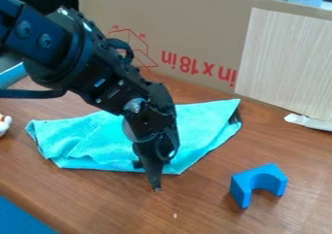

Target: Unfold the cloth from the bottom right to top left

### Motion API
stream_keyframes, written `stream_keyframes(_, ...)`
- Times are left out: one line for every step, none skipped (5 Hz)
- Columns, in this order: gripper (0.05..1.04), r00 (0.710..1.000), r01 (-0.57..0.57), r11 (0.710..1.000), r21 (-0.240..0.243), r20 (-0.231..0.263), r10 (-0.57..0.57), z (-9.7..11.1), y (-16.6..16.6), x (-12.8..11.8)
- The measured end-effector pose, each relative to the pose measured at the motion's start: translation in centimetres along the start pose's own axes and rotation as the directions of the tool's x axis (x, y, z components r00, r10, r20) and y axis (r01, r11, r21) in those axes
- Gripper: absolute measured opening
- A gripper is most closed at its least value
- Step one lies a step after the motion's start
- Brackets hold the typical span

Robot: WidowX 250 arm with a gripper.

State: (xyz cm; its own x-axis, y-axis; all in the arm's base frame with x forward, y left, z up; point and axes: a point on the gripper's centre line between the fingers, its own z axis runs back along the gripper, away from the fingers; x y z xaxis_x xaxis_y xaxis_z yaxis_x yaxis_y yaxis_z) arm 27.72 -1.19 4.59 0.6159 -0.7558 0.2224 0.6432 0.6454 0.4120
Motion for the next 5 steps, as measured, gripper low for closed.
stream_keyframes(0.051,1.0,-0.019,1.0,-0.016,0.0,0.019,0.6,0.2,-0.2)
stream_keyframes(0.051,0.997,-0.068,0.997,-0.047,0.036,0.07,2.1,1.9,0.5)
stream_keyframes(0.051,0.986,-0.145,0.985,-0.093,0.063,0.151,3.0,4.1,1.0)
stream_keyframes(0.051,0.965,-0.238,0.956,-0.169,0.072,0.253,3.3,6.9,0.8)
stream_keyframes(0.051,0.959,-0.267,0.946,-0.183,0.05,0.28,2.8,8.6,0.8)
